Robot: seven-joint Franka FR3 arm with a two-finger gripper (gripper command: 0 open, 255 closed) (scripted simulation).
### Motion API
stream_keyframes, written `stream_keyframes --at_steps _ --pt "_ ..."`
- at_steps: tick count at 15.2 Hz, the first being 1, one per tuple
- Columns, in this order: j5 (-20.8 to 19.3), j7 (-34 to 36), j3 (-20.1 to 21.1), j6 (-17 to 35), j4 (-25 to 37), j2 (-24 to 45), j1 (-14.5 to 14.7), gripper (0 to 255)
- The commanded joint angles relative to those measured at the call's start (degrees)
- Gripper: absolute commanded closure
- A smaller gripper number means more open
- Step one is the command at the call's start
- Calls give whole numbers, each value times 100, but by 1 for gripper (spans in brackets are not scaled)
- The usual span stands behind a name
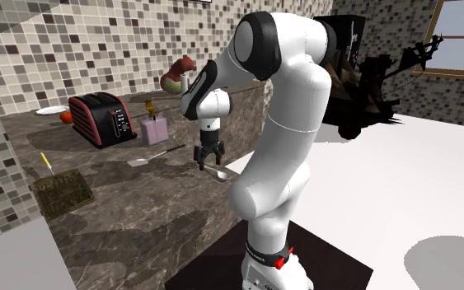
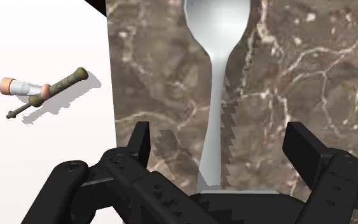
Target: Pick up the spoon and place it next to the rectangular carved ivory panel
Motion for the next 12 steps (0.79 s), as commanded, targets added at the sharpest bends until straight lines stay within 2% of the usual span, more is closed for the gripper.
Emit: stream_keyframes --at_steps 1,6,7,12 --pt "3 -10 -5 18 0 17 -2 0" --pt "3 -10 -5 17 0 16 -2 0" --pt "3 -10 -5 17 0 16 -2 255" --pt "9 0 3 28 -5 21 6 255"
